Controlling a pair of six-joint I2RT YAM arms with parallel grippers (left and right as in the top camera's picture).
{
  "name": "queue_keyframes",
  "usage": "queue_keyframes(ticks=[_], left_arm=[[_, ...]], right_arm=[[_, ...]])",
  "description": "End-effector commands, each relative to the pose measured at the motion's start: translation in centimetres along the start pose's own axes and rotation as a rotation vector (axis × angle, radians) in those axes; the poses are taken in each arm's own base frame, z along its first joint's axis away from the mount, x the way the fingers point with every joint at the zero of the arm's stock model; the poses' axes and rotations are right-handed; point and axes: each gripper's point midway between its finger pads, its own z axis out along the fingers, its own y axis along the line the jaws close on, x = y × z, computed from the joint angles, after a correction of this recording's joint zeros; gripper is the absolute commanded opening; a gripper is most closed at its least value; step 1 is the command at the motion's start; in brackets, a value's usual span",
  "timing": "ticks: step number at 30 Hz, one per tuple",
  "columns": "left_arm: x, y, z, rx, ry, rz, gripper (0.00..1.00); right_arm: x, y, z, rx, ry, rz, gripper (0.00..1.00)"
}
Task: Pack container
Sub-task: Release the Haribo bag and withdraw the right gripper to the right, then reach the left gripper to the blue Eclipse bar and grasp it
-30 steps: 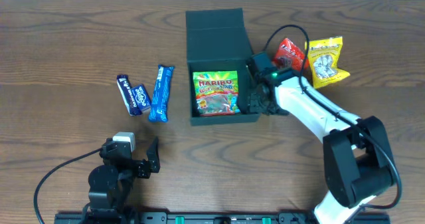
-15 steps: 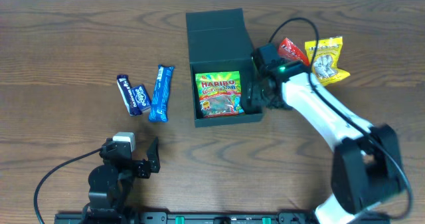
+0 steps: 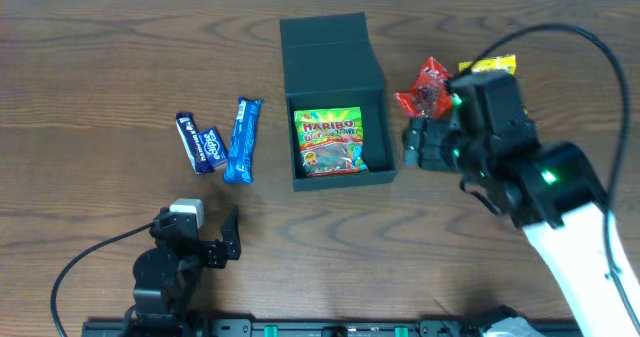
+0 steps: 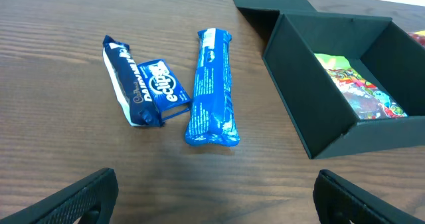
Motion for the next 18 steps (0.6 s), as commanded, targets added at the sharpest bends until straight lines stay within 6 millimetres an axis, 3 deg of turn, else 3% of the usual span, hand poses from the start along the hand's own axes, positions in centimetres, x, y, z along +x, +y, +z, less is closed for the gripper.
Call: queue_keyframes(ticks=[1, 7, 12, 16, 18], left_arm=[[0.6, 0.0, 0.3, 0.003, 0.01, 0.001, 0.95], [0.6, 0.0, 0.3, 0.003, 0.01, 0.001, 0.95], [0.6, -0.3, 0.3, 0.021, 0.011, -0.004, 0.95], [1.1, -3.4, -0.1, 0.2, 0.063, -0.202, 0.95], [1.1, -4.1, -0.3, 0.236, 0.077, -0.277, 0.95]], right_arm=[[0.9, 0.4, -2.4, -0.049, -0.014, -0.025, 0.89], [4.2, -0.3, -5.3, -0.085, 0.05, -0.033, 0.94], [6.0, -1.3, -6.3, -0.065, 0.09, -0.032, 0.99], [6.7, -1.7, -6.4, -0.053, 0.115, -0.042, 0.99], [6.7, -1.7, -6.4, -0.052, 0.117, -0.043, 0.99]])
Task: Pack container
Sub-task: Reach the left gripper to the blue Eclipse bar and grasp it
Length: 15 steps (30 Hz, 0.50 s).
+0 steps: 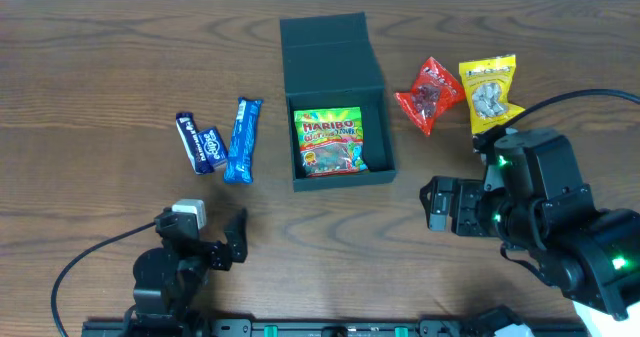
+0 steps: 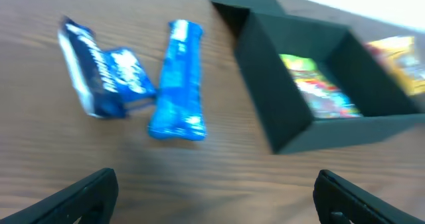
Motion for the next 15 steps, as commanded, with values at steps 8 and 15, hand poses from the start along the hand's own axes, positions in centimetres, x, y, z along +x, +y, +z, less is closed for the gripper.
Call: queue_keyframes(ticks=[8, 15], left_arm=[[-1.0, -5.2, -1.0, 0.289, 0.026, -0.246, 0.96], [-7.9, -4.3, -3.3, 0.112, -0.089, -0.106, 0.96]], right_arm=[[-1.7, 1.2, -0.2, -0.044, -0.071, -0.105, 0.99], [-3.5, 2.2, -0.5, -0.073, -0.152, -0.189, 0.99]])
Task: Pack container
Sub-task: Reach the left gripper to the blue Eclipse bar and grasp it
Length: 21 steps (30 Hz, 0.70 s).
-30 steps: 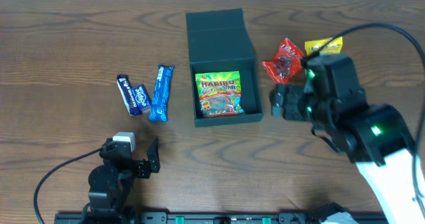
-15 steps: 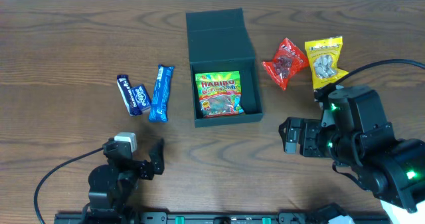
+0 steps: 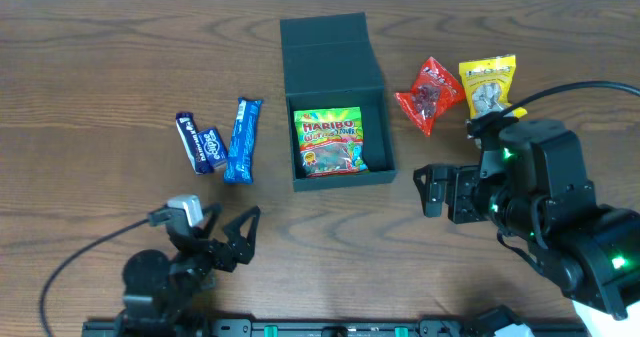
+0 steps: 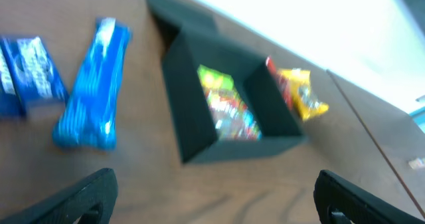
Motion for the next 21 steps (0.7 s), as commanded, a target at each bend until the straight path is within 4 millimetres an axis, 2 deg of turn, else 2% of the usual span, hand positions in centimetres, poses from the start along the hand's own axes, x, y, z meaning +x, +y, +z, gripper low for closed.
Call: queue_keyframes(ticks=[1, 3, 5, 8, 13, 15, 16, 21], left_arm=[[-4.3, -0.7, -1.2, -0.104, -0.048, 0.117, 0.96], [-6.2, -0.4, -0.8, -0.192, 0.028, 0.163, 0.96], [-8.3, 0.9, 0.5, -0.323, 0.131, 0.195, 0.96], [-9.6, 2.4, 2.8, -0.406, 0.26, 0.254, 0.96], [-10.0, 4.4, 7.3, -0.443, 0.424, 0.256, 0.95], [-9.7, 5.4, 9.8, -0.434, 0.457, 0.243, 0.95], [-9.3, 6.1, 11.7, -0.418, 0.463, 0.233, 0.95], [-8.0, 7.7, 14.7, -0.397, 0.494, 0.22, 0.95]], right_arm=[[-0.4, 0.5, -0.2, -0.017, -0.019, -0.064, 0.99], [-0.7, 0.6, -0.2, -0.02, -0.029, -0.068, 0.99], [-0.7, 0.6, -0.1, -0.02, -0.028, -0.067, 0.99], [-0.7, 0.6, -0.1, -0.021, -0.03, -0.067, 0.99], [-1.1, 0.7, 0.0, -0.024, -0.041, -0.067, 0.98], [-1.1, 0.7, 0.0, -0.024, -0.041, -0.063, 0.99], [-1.1, 0.7, 0.0, -0.024, -0.04, -0.063, 0.99], [-1.1, 0.7, 0.0, -0.024, -0.04, -0.063, 0.99]])
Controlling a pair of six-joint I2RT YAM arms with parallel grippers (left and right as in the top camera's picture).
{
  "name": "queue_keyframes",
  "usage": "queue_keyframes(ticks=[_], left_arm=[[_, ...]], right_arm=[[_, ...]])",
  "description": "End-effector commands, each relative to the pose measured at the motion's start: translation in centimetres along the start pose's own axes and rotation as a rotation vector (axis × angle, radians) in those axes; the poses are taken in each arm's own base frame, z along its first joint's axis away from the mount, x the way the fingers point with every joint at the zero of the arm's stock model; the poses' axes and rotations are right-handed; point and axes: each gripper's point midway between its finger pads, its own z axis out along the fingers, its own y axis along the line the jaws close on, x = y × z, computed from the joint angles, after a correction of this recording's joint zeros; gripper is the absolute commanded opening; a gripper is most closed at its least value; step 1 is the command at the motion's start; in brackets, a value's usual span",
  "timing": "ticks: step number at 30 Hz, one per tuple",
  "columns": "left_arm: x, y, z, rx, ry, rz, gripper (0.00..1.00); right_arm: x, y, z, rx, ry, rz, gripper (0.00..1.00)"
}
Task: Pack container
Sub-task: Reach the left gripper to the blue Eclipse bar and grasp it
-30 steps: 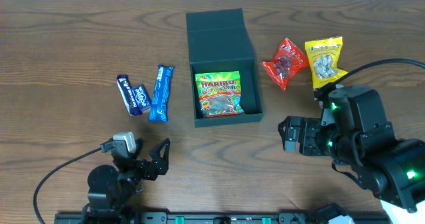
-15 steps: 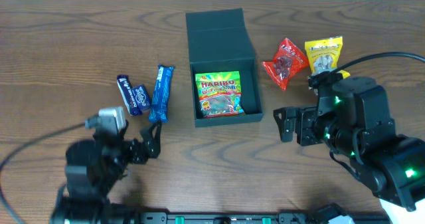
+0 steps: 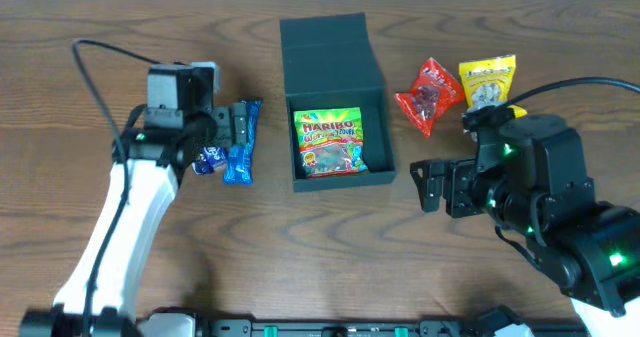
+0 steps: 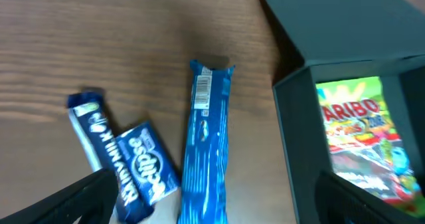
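The black box (image 3: 340, 183) stands open mid-table, its lid (image 3: 330, 47) laid back, with a Haribo bag (image 3: 331, 140) inside. Left of it lie a light blue bar (image 4: 207, 144), a dark blue bar (image 4: 91, 134) and a blue Eclipse pack (image 4: 145, 171). My left gripper (image 3: 228, 132) hovers over them, open (image 4: 216, 189), with the light blue bar between its spread fingers and partly hidden in the overhead view. Right of the box, my right gripper (image 3: 428, 187) stands open and empty.
A red snack bag (image 3: 428, 94) and a yellow snack bag (image 3: 488, 85) lie at the far right, beyond the right arm. The left arm's cable (image 3: 95, 57) loops over the far left of the table.
My left arm has gone from the table's front edge to above the blue bars, camera now looking down on them. The right arm has barely moved.
At first my right gripper was beside the box near the red bag and my left gripper rested open at the front edge. Then the right arm stood back at the front right. The left wrist view swung toward the box, and now looks down on the bars.
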Motion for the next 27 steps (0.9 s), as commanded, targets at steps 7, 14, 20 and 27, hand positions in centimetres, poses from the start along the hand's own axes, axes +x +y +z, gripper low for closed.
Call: queue_keyframes(ticks=[7, 14, 20, 27], left_arm=[[1.5, 0.0, 4.7, 0.006, 0.102, 0.029, 0.95], [3.8, -0.2, 8.8, 0.0, 0.189, 0.045, 1.0], [5.4, 1.1, 11.1, -0.099, 0.235, 0.073, 0.95], [6.0, 1.8, 12.6, -0.128, 0.25, 0.077, 0.88]], right_arm=[[-0.1, 0.3, 0.0, -0.007, 0.002, -0.017, 0.99], [0.1, 0.2, 0.4, -0.001, 0.019, -0.016, 0.99], [0.1, 0.2, 0.4, 0.0, 0.022, -0.016, 0.99], [0.1, 0.2, 0.4, 0.0, 0.022, -0.016, 0.99]])
